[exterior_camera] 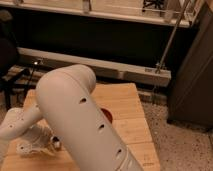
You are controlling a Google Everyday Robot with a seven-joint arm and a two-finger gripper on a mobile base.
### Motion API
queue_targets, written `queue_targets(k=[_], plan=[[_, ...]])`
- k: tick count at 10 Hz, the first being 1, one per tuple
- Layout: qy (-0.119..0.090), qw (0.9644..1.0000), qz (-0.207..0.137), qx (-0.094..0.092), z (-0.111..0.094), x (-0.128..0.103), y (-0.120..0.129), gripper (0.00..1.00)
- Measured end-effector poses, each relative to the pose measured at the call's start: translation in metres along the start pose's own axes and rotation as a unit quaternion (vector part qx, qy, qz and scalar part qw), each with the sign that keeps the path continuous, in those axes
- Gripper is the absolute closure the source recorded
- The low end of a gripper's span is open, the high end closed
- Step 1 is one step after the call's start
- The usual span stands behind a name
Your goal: Stand the bottle upright
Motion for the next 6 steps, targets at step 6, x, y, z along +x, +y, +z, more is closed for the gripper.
queue_targets(k=[6], plan=[[0.002,1.0000,0.005,-0.003,0.0000,-0.0025,-0.0004,0.38]])
